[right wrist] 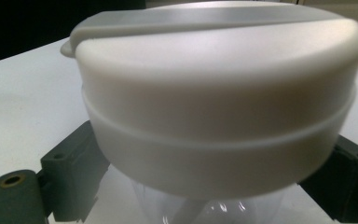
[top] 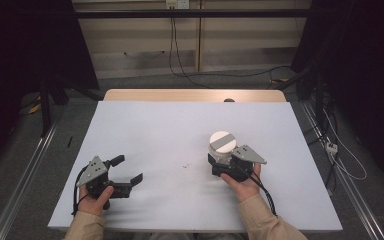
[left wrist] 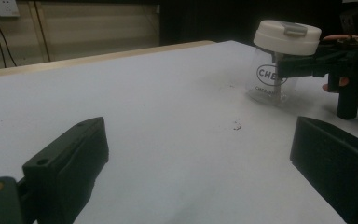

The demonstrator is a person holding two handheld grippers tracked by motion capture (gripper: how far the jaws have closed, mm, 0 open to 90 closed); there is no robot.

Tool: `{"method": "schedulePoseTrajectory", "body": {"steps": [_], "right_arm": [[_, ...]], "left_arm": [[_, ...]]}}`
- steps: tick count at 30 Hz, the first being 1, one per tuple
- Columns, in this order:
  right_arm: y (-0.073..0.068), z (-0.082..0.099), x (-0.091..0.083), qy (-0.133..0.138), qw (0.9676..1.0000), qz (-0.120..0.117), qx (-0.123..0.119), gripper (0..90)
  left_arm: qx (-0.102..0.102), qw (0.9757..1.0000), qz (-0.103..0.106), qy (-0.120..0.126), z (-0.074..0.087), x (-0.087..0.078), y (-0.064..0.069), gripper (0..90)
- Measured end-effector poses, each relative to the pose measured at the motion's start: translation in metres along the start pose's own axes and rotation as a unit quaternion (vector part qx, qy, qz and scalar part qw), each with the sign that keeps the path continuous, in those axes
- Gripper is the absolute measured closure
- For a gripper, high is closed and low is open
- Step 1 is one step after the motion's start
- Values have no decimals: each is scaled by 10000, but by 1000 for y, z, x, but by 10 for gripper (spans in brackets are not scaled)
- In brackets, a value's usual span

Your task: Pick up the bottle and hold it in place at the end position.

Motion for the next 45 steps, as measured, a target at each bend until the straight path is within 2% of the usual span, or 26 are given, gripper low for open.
{"method": "schedulePoseTrajectory", "body": {"steps": [5, 8, 13, 18, 21, 28, 32, 38, 45], "right_arm": [[0, -1, 4, -43, 10000, 58, 45, 122], [1, -1, 4, -37, 9999, 103, 43, 165], [3, -2, 3, -69, 10000, 68, 21, 177], [5, -3, 2, -101, 9999, -52, -1, 182], [5, -7, 0, 79, 9998, -151, 39, 183], [3, -15, 1, 197, 9993, -323, -23, 184], [1, -21, 8, 255, 9989, -396, -35, 184], [-4, -25, 19, 184, 9985, -514, -24, 184], [-7, -31, 27, 181, 9980, -593, -153, 184]], "left_arm": [[-22, 10000, -24, -1, 0, -1, 0, 39], [2, 10000, -19, -12, 1, -1, -1, 39], [-7, 10000, -35, 13, 1, -4, -1, 39], [6, 10000, -23, 25, 0, -3, -1, 39], [17, 10000, 8, 33, -1, -2, -1, 39], [22, 10000, 40, 8, 0, 1, 1, 39], [30, 10000, 44, -2, 0, 1, 1, 39], [14, 10000, 30, 2, 1, -1, -1, 39], [35, 10000, 38, -3, 1, -1, -1, 39]]}}
Point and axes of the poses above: each handheld gripper's, and its own axes: x roughly forward along the jaws, z roughly out of its underside, y roughly to its right, the point moved 3 cm from there along x, roughly forward along the jaws, and after that the axes turned 6 degrees about -x, right-handed, at the moved point
